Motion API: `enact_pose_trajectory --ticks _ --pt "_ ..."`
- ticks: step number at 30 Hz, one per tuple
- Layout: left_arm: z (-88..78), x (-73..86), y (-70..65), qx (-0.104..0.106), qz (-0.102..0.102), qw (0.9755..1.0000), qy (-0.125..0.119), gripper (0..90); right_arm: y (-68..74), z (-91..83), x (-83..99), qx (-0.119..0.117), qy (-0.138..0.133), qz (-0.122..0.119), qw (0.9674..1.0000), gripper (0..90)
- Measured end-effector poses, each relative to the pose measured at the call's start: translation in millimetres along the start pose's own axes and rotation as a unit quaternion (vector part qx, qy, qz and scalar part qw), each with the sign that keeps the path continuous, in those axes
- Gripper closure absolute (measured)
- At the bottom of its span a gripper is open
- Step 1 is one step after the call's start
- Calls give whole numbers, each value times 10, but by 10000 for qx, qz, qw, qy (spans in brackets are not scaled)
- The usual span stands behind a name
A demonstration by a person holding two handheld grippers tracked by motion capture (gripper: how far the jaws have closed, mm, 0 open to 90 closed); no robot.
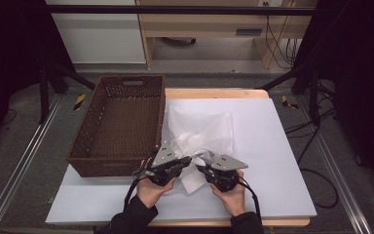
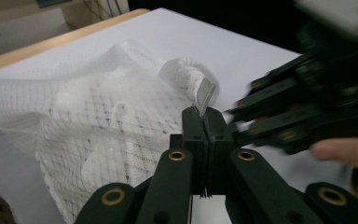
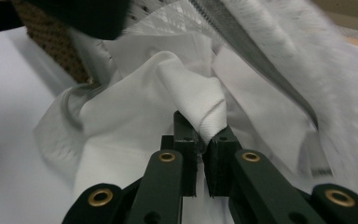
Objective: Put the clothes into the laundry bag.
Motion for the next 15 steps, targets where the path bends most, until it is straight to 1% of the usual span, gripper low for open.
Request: enact_pose_trajectory --ticks 1,3,4,5,6,7,8,9,10,11,12,13,14,15 --pt "-4 -17 -19 9 35 10000 25 893 21 66 -37 52 -24 31 10000 853" --pt "16 -9 -29 27 43 9999 103 893 41 216 -105 157 -89 164 9997 853" --pt "27 9 -27 48 19 9999 136 893 38 293 -129 267 -109 240 9993 852" --pt "33 32 -24 103 -24 9998 144 893 27 374 -138 429 -98 258 9987 852" --pt "41 61 -19 153 -80 9997 151 893 4 453 -127 651 -47 258 9975 852" --pt "47 87 -12 160 -102 9997 184 893 -38 530 -104 879 -1 315 9956 850" --pt "58 137 6 115 -133 9995 257 893 -79 580 -83 999 12 381 9943 850" --pt "76 178 26 89 -164 9993 319 893 -151 637 -52 1209 49 581 9909 849" --pt "103 222 54 45 -185 9990 397 893 -210 663 -38 1421 63 655 9877 846" --pt "124 253 75 22 -216 9988 439 893 -244 677 -30 1536 99 712 9855 842" --pt "159 301 110 2 -278 9985 465 892 -254 680 -30 1517 117 738 9856 835" --pt "186 337 134 0 -331 9982 497 892 -252 659 -31 1462 147 697 9867 818" --pt "210 368 158 -35 -347 9979 544 892 -244 627 -31 1393 171 587 9884 785" --pt "230 393 181 -98 -338 9977 581 892 -237 588 -25 1295 218 511 9900 731"
Point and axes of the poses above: each handheld gripper's, and its own axes: z roughly forward along the jaws, x roughly out of its underside, y roughly to its left, the point moved 7 cm from there along z, roughly forward along the jaws, and after that the axes turned 13 degrees about x, right-handed, at the moved point
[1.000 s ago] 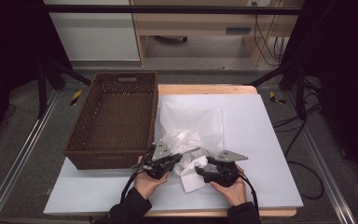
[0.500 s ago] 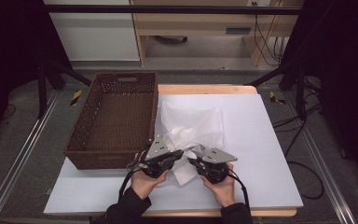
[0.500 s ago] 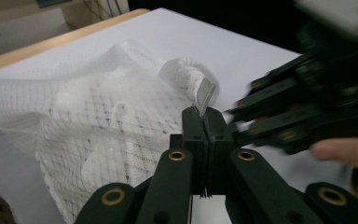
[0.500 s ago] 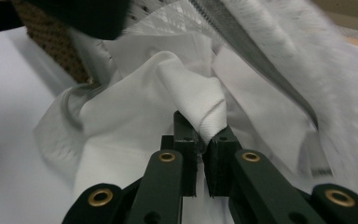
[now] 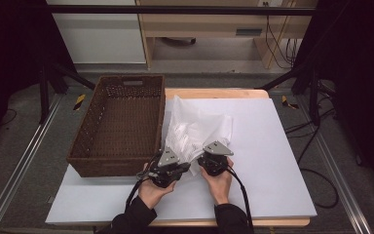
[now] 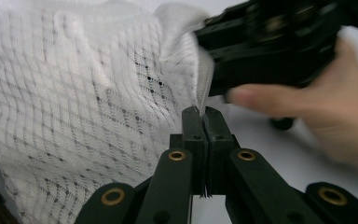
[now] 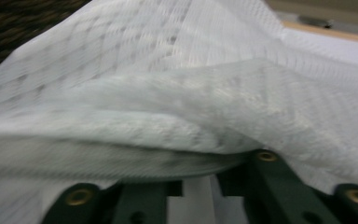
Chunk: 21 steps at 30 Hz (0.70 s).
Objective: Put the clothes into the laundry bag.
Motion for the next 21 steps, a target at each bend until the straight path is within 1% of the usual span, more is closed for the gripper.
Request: enact_pose_trajectory --ticks 2,3,4,5,6,7,8,9,10,11,12,13,14,15,18,19,20,21 --pt "40 45 52 -99 -38 9999 63 891 -14 -112 38 -330 162 -27 9993 642" --pt "40 45 52 -99 -38 9999 63 891 -14 -112 38 -330 162 -27 9993 642" --pt "56 71 85 -171 -59 9998 107 891 -30 -198 70 -502 245 -46 9984 599" --pt "65 82 100 -177 -84 9997 111 891 -50 -316 118 -786 290 -32 9965 571" --pt "68 90 119 -237 -86 9996 126 891 -59 -396 155 -987 371 -17 9944 534" --pt "66 97 139 -280 -99 9995 127 891 -80 -472 183 -1047 415 -56 9936 496" --pt "59 100 147 -286 -125 9994 117 891 -133 -556 201 -1019 389 -230 9938 495" --pt "46 100 158 -294 -139 9994 88 891 -176 -605 206 -975 346 -260 9943 489" --pt "35 93 165 -314 -140 9994 51 891 -265 -666 209 -867 285 -198 9956 488" --pt "25 84 170 -301 -159 9994 20 891 -339 -682 222 -767 315 -159 9964 492" --pt "19 78 171 -295 -181 9994 2 891 -407 -673 243 -607 385 -140 9973 492" --pt "7 72 172 -306 -162 9994 -20 891 -453 -648 260 -499 403 -136 9978 492" --pt "4 69 171 -309 -160 9994 -32 891 -479 -601 296 -509 515 -43 9974 490" --pt "0 68 171 -294 -162 9994 -29 891 -470 -566 320 -540 610 -4 9967 488" --pt "-2 68 169 -270 -166 9995 -50 890 -370 -428 396 -621 879 -153 9941 506" --pt "-6 66 166 -261 -164 9995 -60 890 -334 -393 424 -592 1021 -209 9928 528" --pt "-11 63 165 -261 -160 9995 -68 890 -313 -360 453 -530 1127 -328 9917 553" --pt "-15 58 162 -262 -158 9995 -80 890 -302 -341 463 -459 1113 -427 9918 600"
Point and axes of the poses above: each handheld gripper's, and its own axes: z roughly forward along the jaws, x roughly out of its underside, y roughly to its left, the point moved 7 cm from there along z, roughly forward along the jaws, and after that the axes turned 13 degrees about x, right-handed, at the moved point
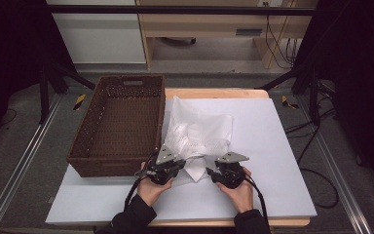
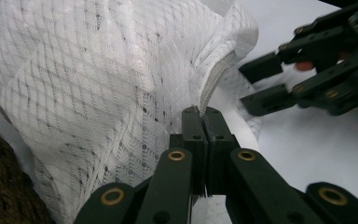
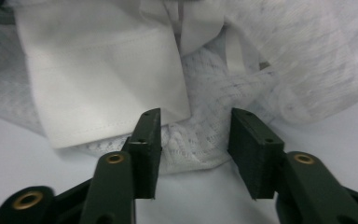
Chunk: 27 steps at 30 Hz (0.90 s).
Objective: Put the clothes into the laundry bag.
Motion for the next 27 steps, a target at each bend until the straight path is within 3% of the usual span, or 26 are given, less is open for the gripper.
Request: enact_pose_trajectory --ticks 2,4,8,12,16,19,21,24,27 --pt "-10 -12 -3 -6 5 10000 -38 890 14 -13 -7 67 76 35 9999 799" --pt "-25 -25 -7 -1 -4 10000 -74 890 17 -31 -1 77 148 87 9998 900" --pt "-81 -76 -32 72 -48 9997 -208 890 -56 -202 -11 -14 29 177 9998 900" --pt "-67 -103 -101 239 -70 9993 -272 889 -226 -463 61 63 -117 277 9995 900" --pt "25 -91 -222 375 57 9991 -179 888 -303 -502 271 93 185 233 9995 896" --pt "68 -69 -248 345 157 9992 -92 888 -304 -476 266 185 128 173 9996 785" --pt "75 -55 -239 335 156 9993 -94 888 -285 -562 150 156 -324 143 9993 694" --pt "77 -52 -233 332 148 9993 -106 888 -155 -647 6 -135 -691 214 9973 565" --pt "77 -49 -240 317 169 9993 -105 888 19 -459 20 -271 -388 51 9989 416"
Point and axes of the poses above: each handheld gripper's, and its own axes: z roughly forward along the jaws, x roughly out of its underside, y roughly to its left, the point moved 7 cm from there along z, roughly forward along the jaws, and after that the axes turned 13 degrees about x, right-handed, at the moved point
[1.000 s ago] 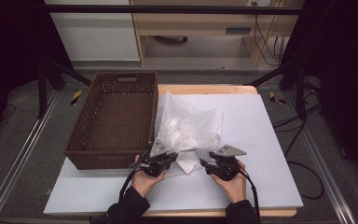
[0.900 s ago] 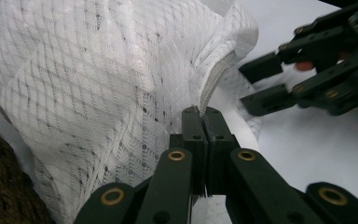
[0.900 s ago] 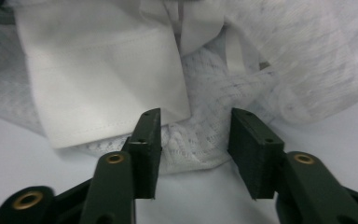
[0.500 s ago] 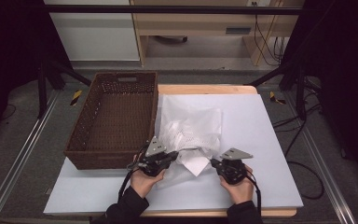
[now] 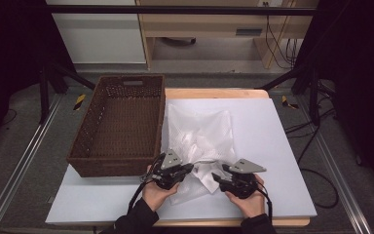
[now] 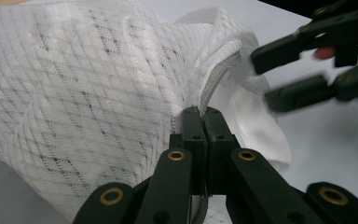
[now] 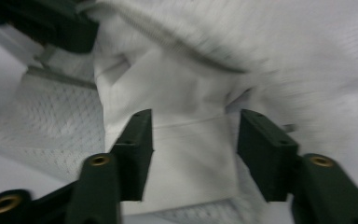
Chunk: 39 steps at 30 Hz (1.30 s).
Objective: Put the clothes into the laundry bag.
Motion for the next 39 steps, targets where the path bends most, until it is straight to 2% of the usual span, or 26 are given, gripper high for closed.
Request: enact_pose_trajectory --ticks 2,3,5,8,9,10,11,15,19,23,25,28,31,33,35,37,39 --pt "1 2 5 6 2 10000 3 888 32 134 69 112 169 -160 9997 397" --pt "5 3 9 10 -3 10000 -12 888 40 195 109 133 279 -163 9994 403" --pt "17 8 11 7 3 10000 4 888 36 260 143 29 376 69 9993 434" --pt "38 15 2 -1 42 10000 30 889 -14 252 128 179 337 128 9992 650" --pt "39 16 0 -8 49 10000 25 888 -27 237 121 215 340 137 9991 761" --pt "36 14 -1 -6 42 10000 16 889 -44 215 111 300 309 126 9990 817" --pt "31 12 2 -10 40 10000 4 888 -58 189 97 241 250 138 9993 847" --pt "-3 -7 17 -17 3 10000 -62 888 -77 90 28 216 20 160 9996 880" --pt "-62 -87 -28 100 -45 9997 -239 889 -43 -43 -113 -15 -500 211 9985 880" --pt "-118 -224 -112 248 -4 9987 -437 890 79 -12 -262 -216 -734 278 9967 881" --pt "-131 -304 -160 301 40 9982 -516 891 146 52 -325 -190 -791 274 9963 882" --pt "-114 -346 -211 343 97 9982 -486 891 208 234 -423 61 -792 330 9963 884" --pt "-120 -324 -237 387 104 9982 -451 891 178 453 -476 473 -732 422 9953 883" --pt "-123 -269 -225 379 93 9985 -377 891 135 588 -470 764 -686 501 9935 882" --pt "-124 -196 -195 335 66 9990 -281 891 72 689 -445 1120 -670 420 9906 880" --pt "-119 -123 -154 278 48 9994 -179 891 34 747 -420 1234 -637 396 9895 873" --pt "-106 -53 -103 276 -48 9995 -138 891 23 740 -409 1175 -602 337 9907 847"
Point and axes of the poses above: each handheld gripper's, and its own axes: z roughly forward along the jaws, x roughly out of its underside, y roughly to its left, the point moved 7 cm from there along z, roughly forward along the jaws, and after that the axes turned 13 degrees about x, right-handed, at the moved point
